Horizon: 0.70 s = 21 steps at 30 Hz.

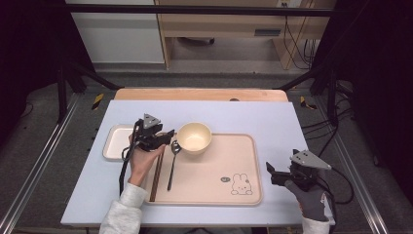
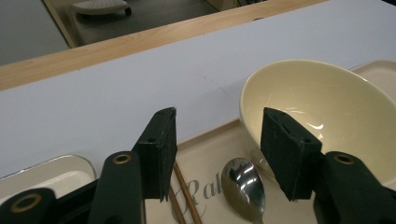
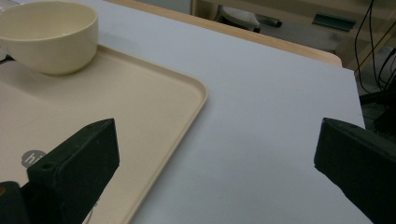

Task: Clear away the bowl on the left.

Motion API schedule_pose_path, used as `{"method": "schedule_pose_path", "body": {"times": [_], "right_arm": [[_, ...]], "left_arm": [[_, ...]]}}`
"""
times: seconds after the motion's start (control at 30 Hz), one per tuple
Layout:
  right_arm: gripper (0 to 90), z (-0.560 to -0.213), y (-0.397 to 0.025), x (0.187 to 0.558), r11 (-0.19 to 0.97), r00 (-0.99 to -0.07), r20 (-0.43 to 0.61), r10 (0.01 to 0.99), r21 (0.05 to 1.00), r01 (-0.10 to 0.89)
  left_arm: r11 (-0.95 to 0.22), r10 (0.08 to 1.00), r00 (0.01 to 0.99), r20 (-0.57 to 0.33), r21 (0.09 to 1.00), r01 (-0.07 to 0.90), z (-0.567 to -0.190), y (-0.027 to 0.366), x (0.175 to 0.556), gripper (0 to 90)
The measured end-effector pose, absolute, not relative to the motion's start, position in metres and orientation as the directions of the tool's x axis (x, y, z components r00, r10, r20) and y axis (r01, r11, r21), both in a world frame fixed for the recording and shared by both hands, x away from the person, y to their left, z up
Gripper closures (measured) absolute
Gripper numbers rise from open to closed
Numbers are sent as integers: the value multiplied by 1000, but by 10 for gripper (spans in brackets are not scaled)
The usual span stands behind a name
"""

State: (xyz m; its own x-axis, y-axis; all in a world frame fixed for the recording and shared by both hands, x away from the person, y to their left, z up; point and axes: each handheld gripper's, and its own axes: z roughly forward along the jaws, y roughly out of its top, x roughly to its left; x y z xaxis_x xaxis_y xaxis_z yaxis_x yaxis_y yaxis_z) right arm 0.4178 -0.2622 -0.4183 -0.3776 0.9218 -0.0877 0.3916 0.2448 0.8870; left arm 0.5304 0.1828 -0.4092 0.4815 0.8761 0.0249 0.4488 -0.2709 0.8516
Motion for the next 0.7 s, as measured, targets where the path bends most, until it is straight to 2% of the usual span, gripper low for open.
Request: {"method": "schedule_pose_path", "body": {"times": [0.37, 0.7], "right_arm": [[4, -418, -263, 418, 244, -373, -89, 924, 886, 393], [3, -419, -264, 419, 246, -367, -92, 926, 884, 398]], "left_arm": [[-303, 856, 514, 54, 859, 413, -400, 200, 509, 354], [-306, 861, 504, 66, 859, 411, -399, 228, 494, 267]]}}
